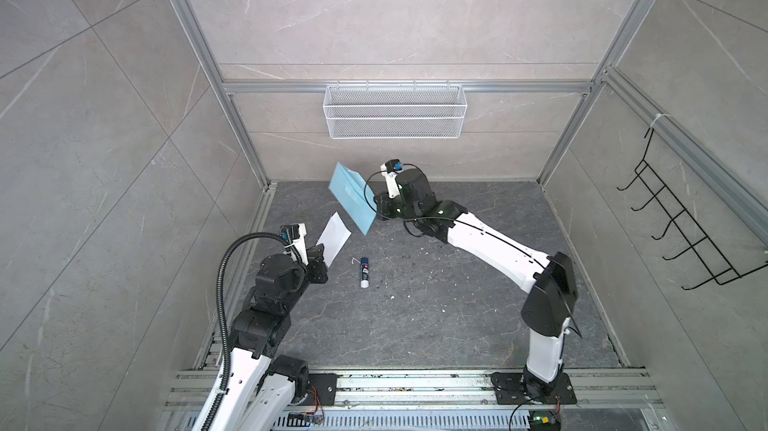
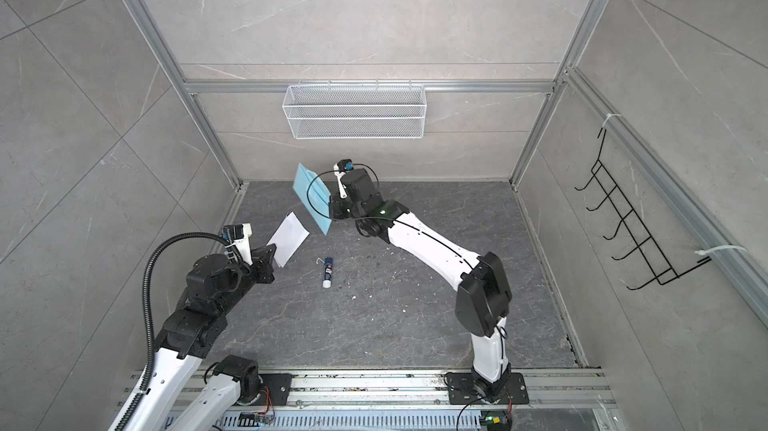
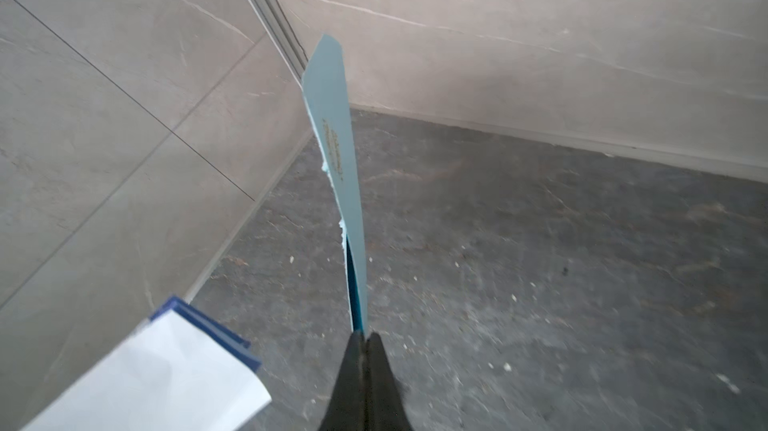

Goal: Place the letter into the envelope and seal it
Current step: 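Lift the envelope with the right gripper and carry it nearer the robot, then lower the envelope flat onto the table with the right gripper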

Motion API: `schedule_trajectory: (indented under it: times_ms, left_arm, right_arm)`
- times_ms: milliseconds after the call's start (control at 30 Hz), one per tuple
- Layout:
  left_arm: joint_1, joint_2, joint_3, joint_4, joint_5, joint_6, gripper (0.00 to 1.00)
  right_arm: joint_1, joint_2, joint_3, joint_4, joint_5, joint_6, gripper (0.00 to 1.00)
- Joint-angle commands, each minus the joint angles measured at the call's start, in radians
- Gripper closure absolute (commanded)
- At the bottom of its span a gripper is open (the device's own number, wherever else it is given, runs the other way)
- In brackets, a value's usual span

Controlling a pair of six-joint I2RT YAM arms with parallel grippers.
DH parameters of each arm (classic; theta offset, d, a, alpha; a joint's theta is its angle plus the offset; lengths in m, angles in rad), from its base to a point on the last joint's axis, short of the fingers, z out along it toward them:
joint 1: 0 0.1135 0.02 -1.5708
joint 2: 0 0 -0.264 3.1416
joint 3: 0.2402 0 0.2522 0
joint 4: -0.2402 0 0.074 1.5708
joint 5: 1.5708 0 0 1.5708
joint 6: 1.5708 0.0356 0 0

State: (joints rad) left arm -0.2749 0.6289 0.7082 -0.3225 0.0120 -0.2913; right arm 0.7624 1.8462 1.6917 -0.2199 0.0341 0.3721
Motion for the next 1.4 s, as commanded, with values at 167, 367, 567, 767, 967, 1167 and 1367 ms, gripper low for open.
schedule_trajectory:
  times_ms: [167,367,567,767,967,1167,1367]
  left_arm:
    - [0.002,0.039,-0.019,0.116,0.081,-0.104,1.00]
    - [-0.001,0.064,-0.054,0.174,0.113,-0.157,1.00]
    - [-0.007,0.088,-0.069,0.212,0.131,-0.178,1.00]
    - [-0.010,0.102,-0.053,0.207,0.142,-0.166,1.00]
    - [-0.017,0.087,-0.095,0.255,0.133,-0.209,1.00]
    - [-0.044,0.105,-0.096,0.261,0.126,-0.227,1.00]
    - [-0.080,0.109,-0.098,0.274,0.101,-0.253,1.00]
  right_arm:
    - [-0.030,-0.405,-0.467,0.171,0.137,0.077,1.00]
    - [-0.034,-0.599,-0.759,0.253,0.184,0.197,1.00]
    - [-0.034,-0.684,-0.975,0.360,0.197,0.308,1.00]
    - [-0.034,-0.657,-1.142,0.496,0.195,0.393,1.00]
    - [-0.035,-0.618,-1.211,0.515,0.207,0.420,1.00]
    - [-0.035,-0.589,-1.269,0.533,0.213,0.460,1.00]
    - [-0.035,-0.563,-1.308,0.556,0.246,0.503,1.00]
